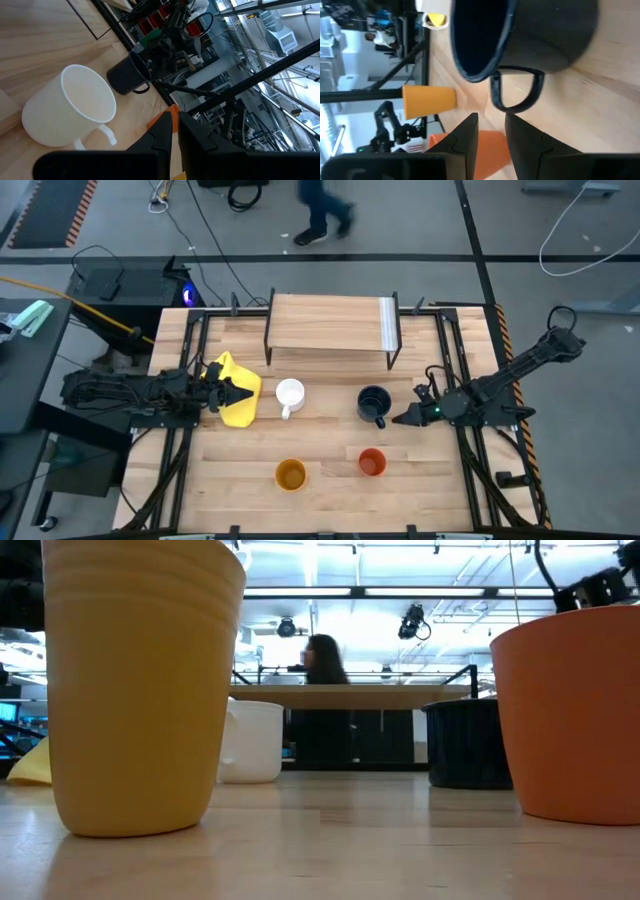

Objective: Stack small to large cups/mugs on shelf
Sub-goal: Put the black mug on the shelf

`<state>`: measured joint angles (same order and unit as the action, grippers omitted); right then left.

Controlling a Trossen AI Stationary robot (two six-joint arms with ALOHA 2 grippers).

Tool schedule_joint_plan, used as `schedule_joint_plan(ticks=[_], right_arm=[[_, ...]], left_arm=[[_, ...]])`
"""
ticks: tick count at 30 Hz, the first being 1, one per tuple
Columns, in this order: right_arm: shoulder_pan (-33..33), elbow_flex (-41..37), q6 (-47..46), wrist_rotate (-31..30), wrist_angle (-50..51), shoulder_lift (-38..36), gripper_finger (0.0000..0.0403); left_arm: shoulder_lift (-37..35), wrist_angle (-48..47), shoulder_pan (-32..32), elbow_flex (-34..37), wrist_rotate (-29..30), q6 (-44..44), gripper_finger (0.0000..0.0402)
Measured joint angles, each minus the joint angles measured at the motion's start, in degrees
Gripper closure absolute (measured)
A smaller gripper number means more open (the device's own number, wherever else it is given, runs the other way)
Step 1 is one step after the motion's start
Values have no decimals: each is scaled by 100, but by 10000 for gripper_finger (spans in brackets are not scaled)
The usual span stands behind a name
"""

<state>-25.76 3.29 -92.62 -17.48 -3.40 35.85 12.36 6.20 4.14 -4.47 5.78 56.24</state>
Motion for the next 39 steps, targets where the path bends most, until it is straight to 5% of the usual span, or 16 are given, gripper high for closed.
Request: schedule_joint_plan(ticks=[7, 39], right_arm=[[171, 0, 185, 407, -314, 402, 297], [171, 0, -133, 147, -516, 525, 297]], left_arm=[[0, 0, 2, 0, 2, -3, 359], [0, -7, 0, 0, 2, -141, 364]])
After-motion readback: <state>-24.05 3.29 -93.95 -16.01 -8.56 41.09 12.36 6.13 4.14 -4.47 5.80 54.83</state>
